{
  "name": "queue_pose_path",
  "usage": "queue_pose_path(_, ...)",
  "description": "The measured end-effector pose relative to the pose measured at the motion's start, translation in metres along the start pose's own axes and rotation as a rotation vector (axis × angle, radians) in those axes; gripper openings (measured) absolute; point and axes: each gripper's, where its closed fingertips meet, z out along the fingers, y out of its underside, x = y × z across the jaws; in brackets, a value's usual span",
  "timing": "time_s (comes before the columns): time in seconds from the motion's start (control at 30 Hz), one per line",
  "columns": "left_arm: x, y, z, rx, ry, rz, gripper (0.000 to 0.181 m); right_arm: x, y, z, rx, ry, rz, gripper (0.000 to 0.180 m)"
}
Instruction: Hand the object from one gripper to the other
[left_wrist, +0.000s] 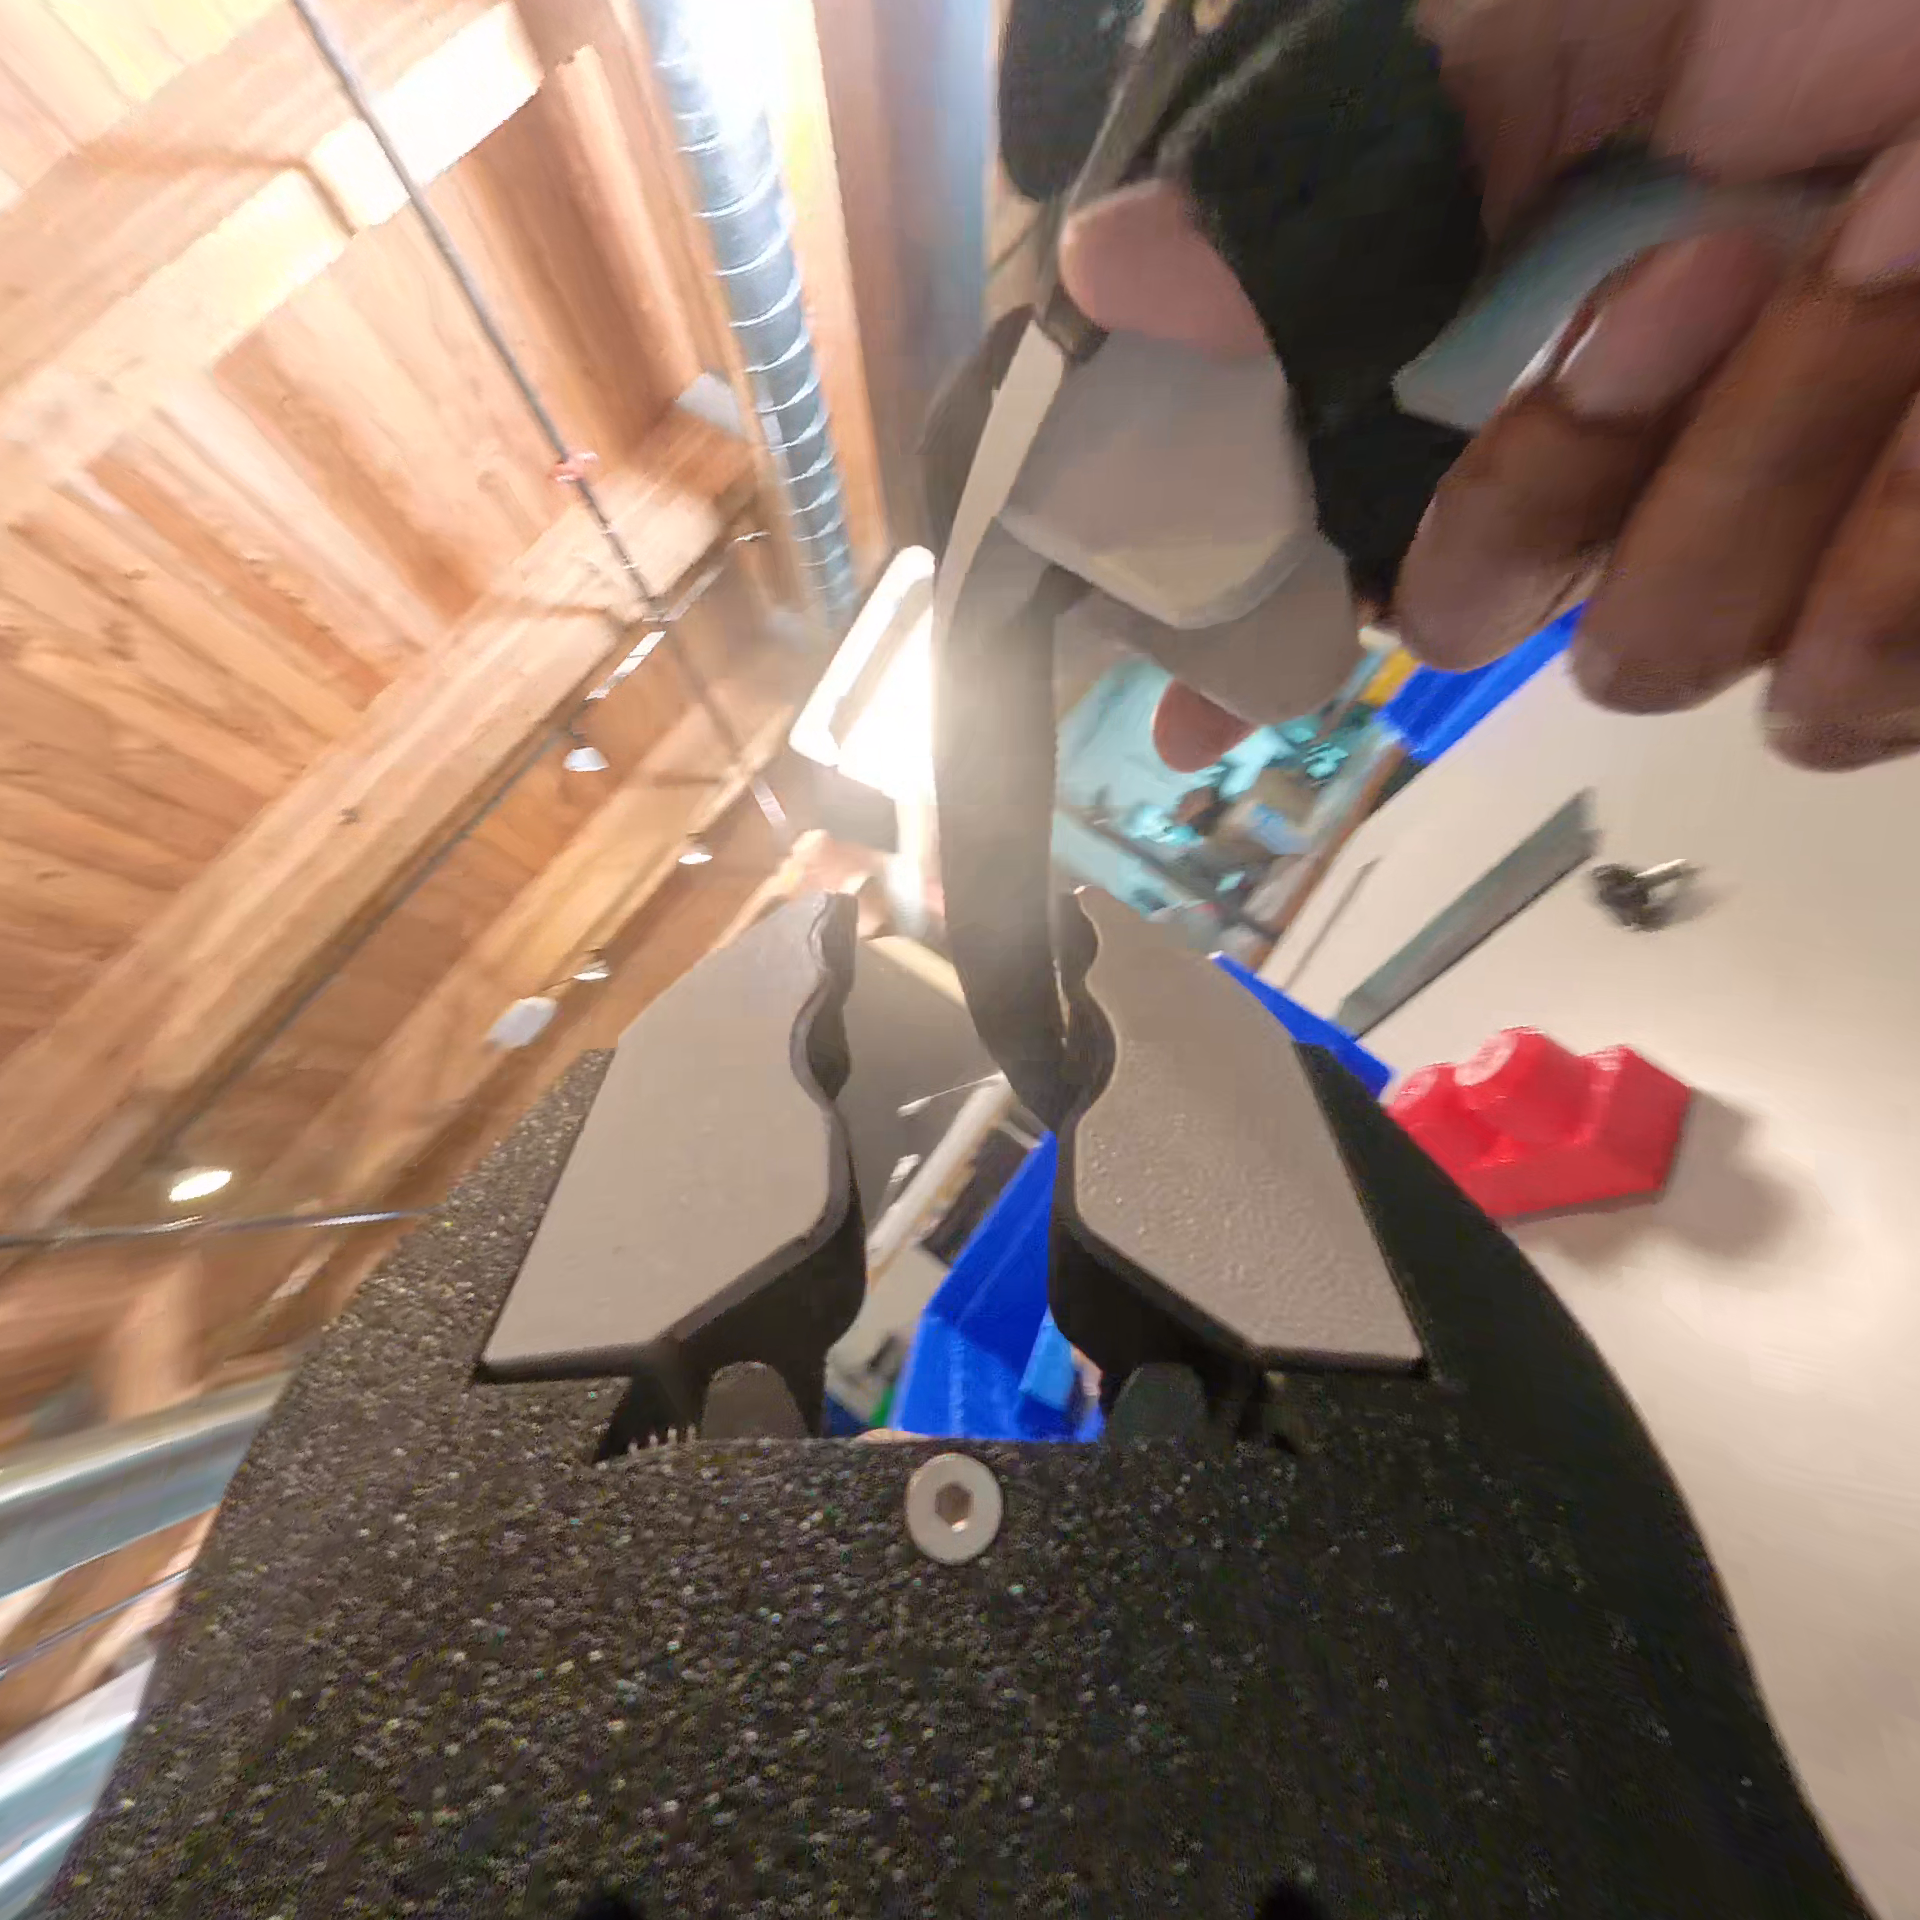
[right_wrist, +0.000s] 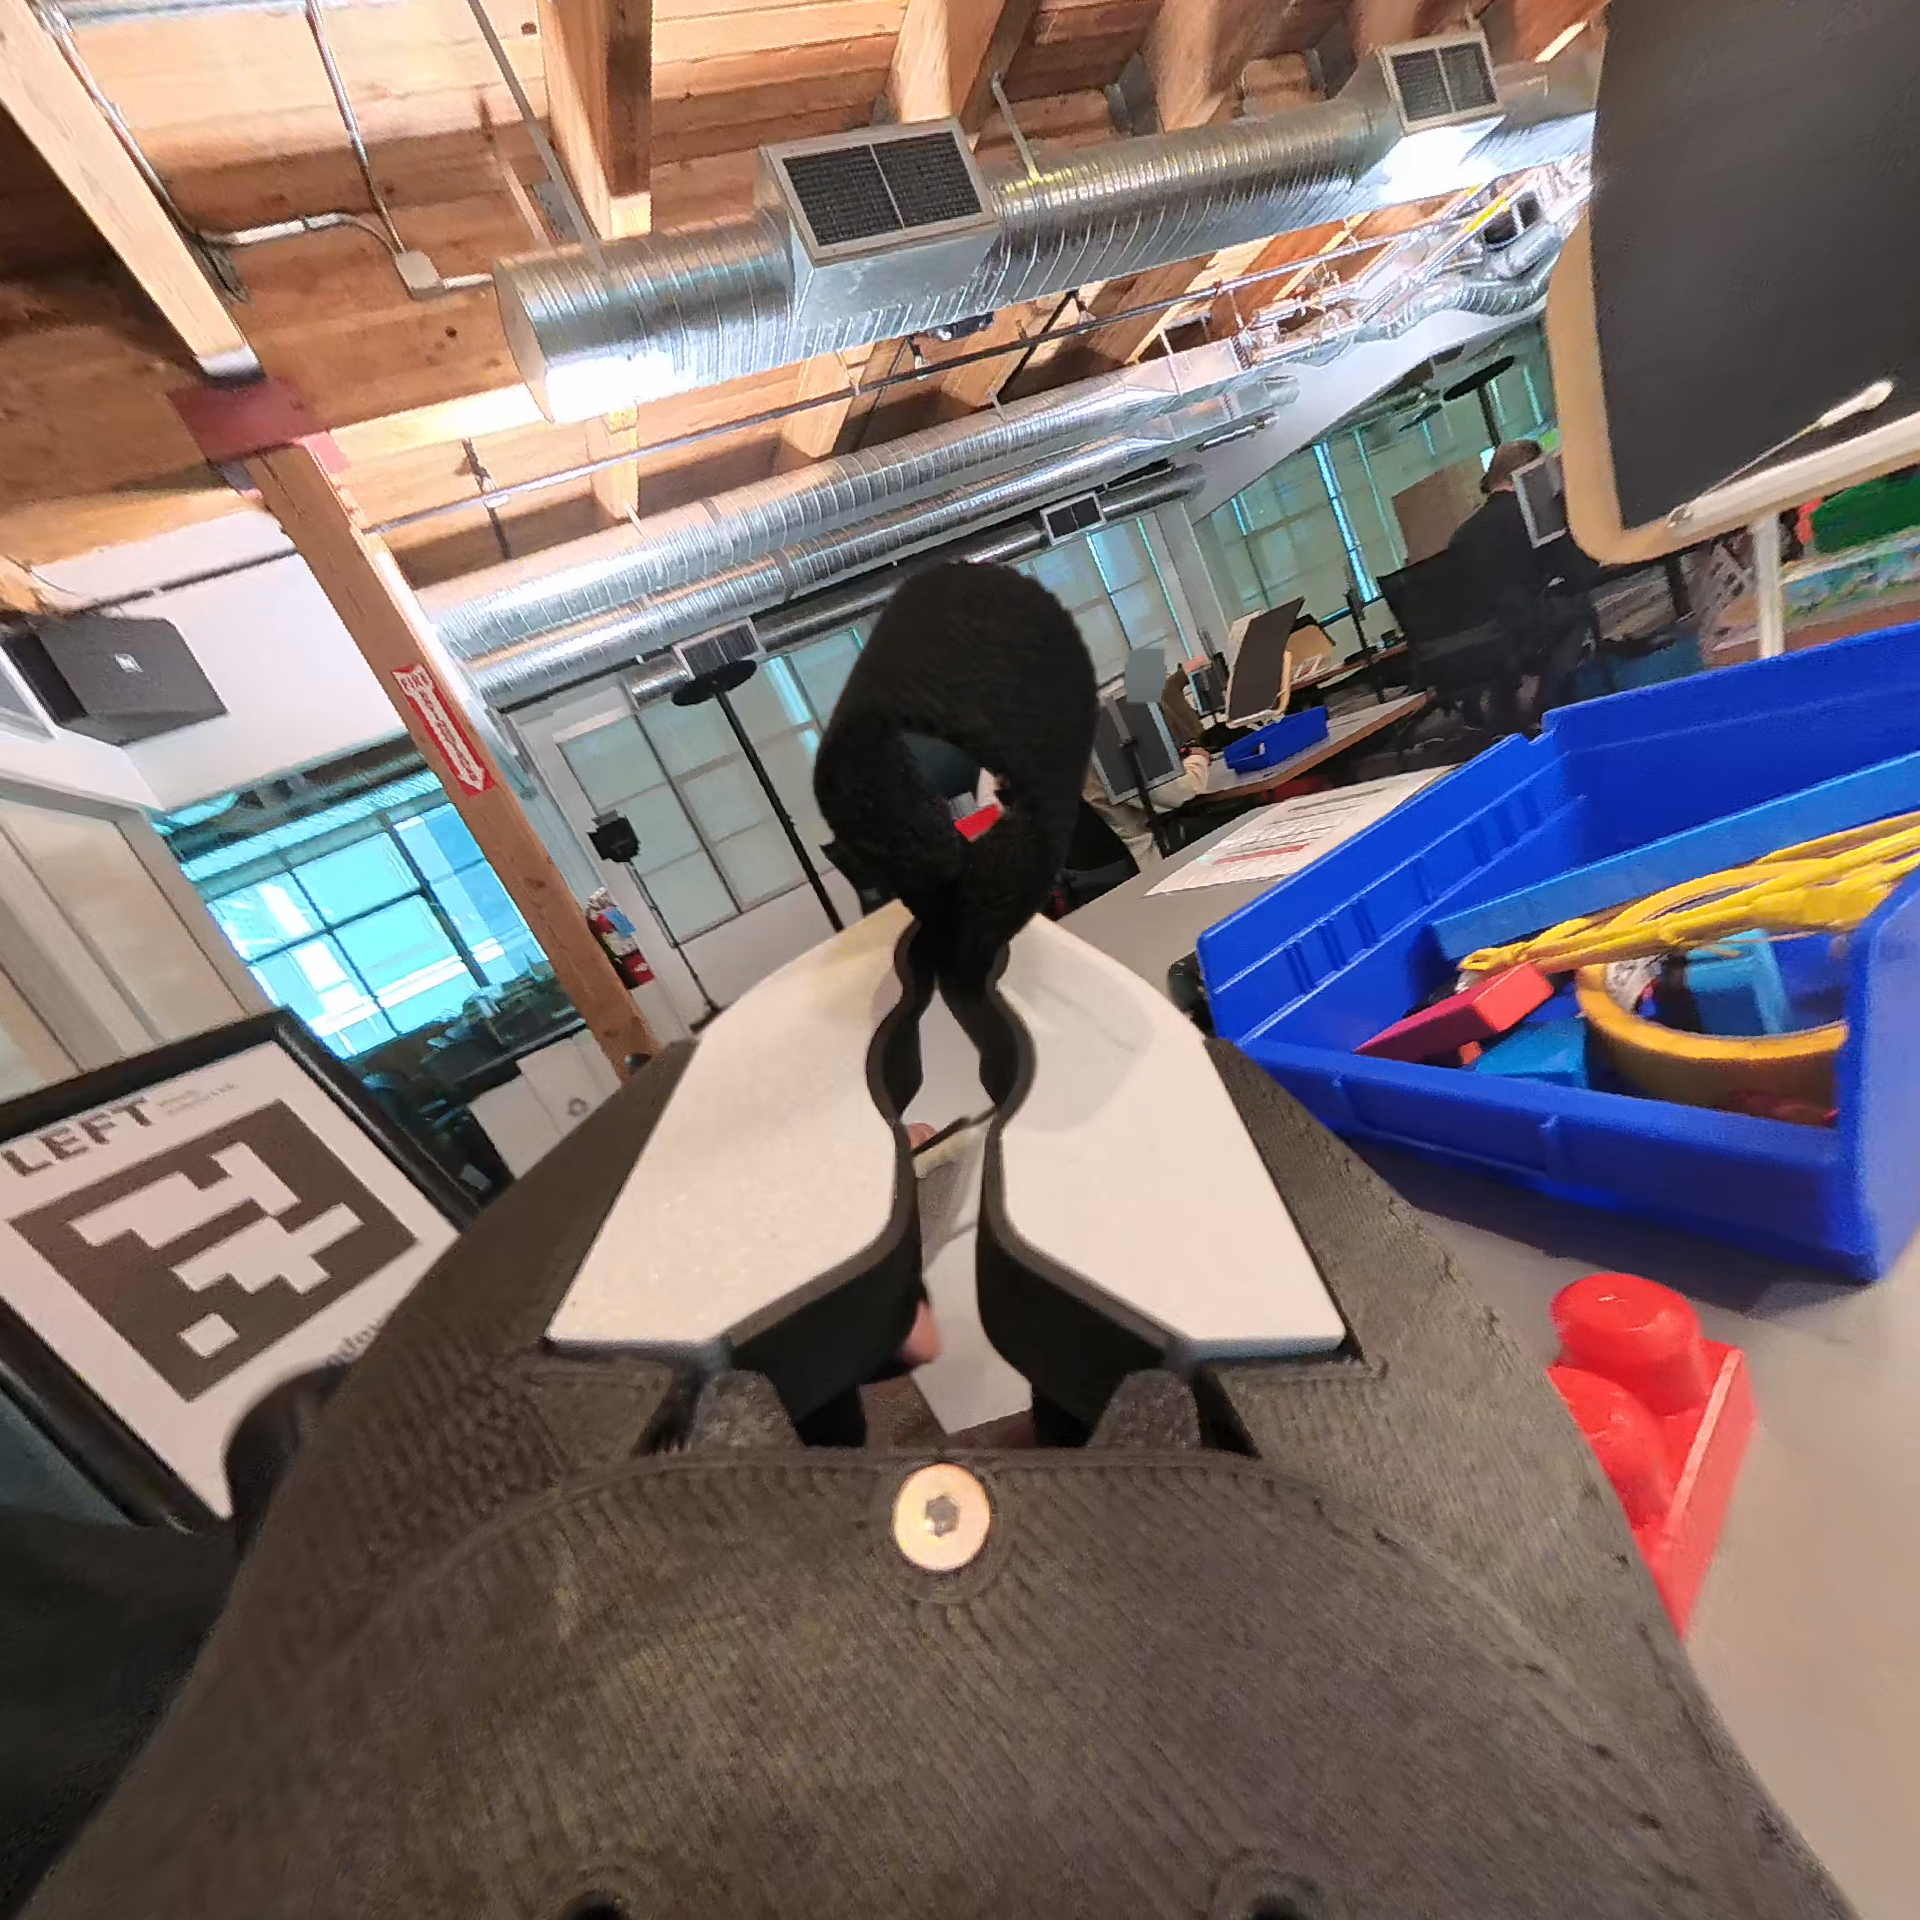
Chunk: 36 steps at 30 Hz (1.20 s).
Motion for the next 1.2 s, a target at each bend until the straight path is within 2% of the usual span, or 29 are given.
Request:
queue_pose_path(0.13,0.0,0.0,-0.002,-0.006,0.186,-0.216,0.042,-0.001,0.003,-0.001,-0.086,-0.022,-0.092,0.005)
queue_pose_path(0.2,0.007,-0.001,-0.003,-0.044,0.33,-0.367,0.043,-0.005,0.01,-0.001,-0.145,-0.053,-0.133,0.005)
queue_pose_path(0.3,0.018,-0.006,-0.012,-0.091,0.535,-0.571,0.047,-0.021,0.027,-0.002,-0.266,-0.168,-0.19,0.005)
queue_pose_path(0.4,0.018,-0.012,-0.021,-0.094,0.654,-0.737,0.046,-0.038,0.044,-0.01,-0.373,-0.293,-0.276,0.005)
queue_pose_path(0.47,0.026,-0.022,-0.036,-0.074,0.816,-0.857,0.043,-0.044,0.051,-0.015,-0.409,-0.345,-0.318,0.005)
queue_pose_path(0.53,0.034,-0.028,-0.047,-0.054,0.932,-0.917,0.04,-0.049,0.058,-0.018,-0.439,-0.386,-0.326,0.005)
queue_pose_path(0.63,0.046,-0.031,-0.054,-0.073,1.022,-0.97,0.037,-0.053,0.064,-0.018,-0.453,-0.418,-0.32,0.005)
queue_pose_path(0.73,0.056,-0.025,-0.05,-0.135,1.031,-0.984,0.009,-0.049,0.066,-0.014,-0.449,-0.395,-0.31,0.006)
queue_pose_path(0.77,0.057,-0.022,-0.047,-0.157,1.014,-0.983,0.005,-0.046,0.065,-0.012,-0.439,-0.368,-0.305,0.008)
queue_pose_path(0.9,0.049,-0.003,-0.027,-0.23,0.837,-0.956,0.004,-0.024,0.056,0.0,-0.381,-0.212,-0.258,0.031)
queue_pose_path(1.0,0.039,0.016,-0.011,-0.312,0.624,-0.828,0.004,-0.014,0.051,0.006,-0.334,-0.125,-0.201,0.044)
queue_pose_path(1.13,0.038,0.024,-0.003,-0.38,0.488,-0.613,0.004,-0.01,0.052,0.011,-0.313,-0.058,-0.176,0.053)
queue_pose_path(1.2,0.038,0.022,-0.001,-0.382,0.455,-0.554,0.005,-0.008,0.052,0.012,-0.307,-0.027,-0.177,0.05)
